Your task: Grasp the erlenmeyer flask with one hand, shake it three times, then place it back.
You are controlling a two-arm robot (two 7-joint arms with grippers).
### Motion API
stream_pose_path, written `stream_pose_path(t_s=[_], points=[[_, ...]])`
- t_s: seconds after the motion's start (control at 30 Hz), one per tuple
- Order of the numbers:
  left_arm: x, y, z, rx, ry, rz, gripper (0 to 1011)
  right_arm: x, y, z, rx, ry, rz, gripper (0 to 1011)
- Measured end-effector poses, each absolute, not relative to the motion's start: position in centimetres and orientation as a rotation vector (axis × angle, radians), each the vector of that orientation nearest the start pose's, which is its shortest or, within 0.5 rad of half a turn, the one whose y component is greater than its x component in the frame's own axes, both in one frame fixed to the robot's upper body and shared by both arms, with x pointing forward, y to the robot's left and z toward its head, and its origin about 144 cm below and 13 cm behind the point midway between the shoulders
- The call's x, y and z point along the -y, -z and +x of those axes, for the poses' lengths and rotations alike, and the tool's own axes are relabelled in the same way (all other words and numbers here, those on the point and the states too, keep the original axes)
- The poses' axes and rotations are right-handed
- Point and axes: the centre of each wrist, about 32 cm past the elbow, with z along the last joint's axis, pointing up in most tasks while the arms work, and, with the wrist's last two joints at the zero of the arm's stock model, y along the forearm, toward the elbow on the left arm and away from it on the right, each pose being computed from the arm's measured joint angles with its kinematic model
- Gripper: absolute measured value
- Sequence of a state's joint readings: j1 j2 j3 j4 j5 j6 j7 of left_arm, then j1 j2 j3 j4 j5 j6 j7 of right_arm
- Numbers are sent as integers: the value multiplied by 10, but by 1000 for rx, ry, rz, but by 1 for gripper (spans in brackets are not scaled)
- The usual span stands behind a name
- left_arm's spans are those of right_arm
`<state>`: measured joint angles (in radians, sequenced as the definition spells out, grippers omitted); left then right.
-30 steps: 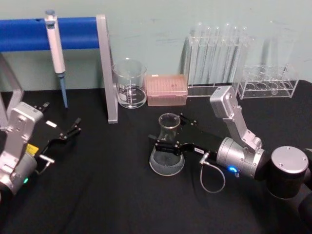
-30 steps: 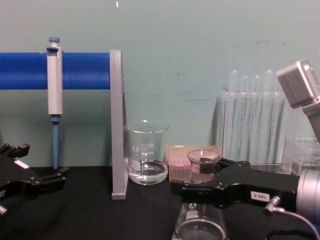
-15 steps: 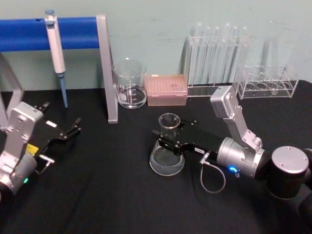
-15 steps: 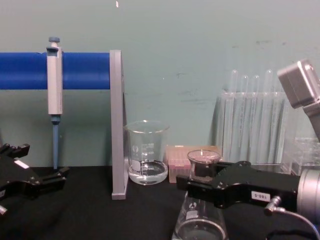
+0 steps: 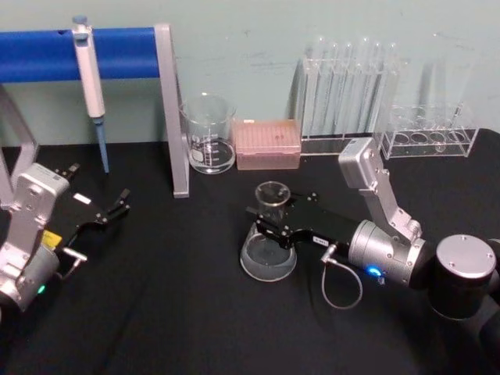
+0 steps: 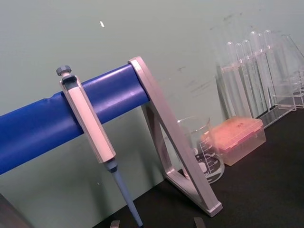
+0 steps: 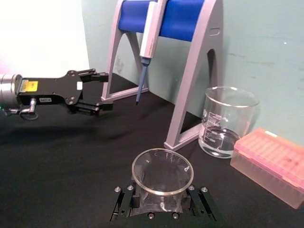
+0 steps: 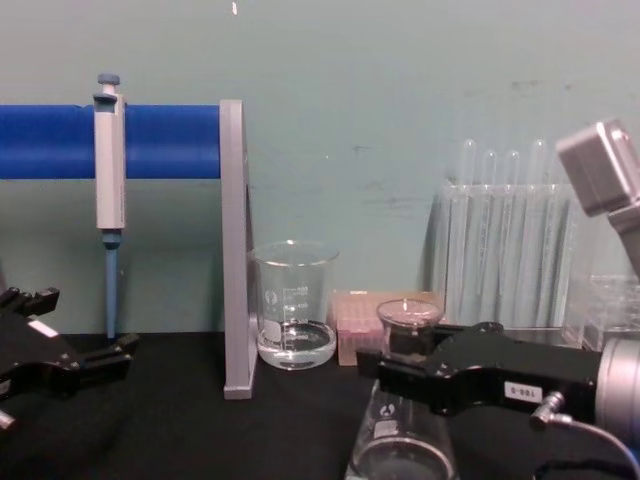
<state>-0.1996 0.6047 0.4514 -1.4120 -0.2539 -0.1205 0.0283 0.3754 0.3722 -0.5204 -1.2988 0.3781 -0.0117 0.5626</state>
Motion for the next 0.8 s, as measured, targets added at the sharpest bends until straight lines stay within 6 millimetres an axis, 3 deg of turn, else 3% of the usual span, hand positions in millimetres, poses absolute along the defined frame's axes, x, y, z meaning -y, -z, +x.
stream_pose_path(t_s=[0.3,0.8], points=[[-310,-1140,489,285,-1248,304,1001,226,-1169,534,23,688,-106,449],[-310,-1140,489,285,-1248,304,1001,233,-1211,521,73,738,-70,449]])
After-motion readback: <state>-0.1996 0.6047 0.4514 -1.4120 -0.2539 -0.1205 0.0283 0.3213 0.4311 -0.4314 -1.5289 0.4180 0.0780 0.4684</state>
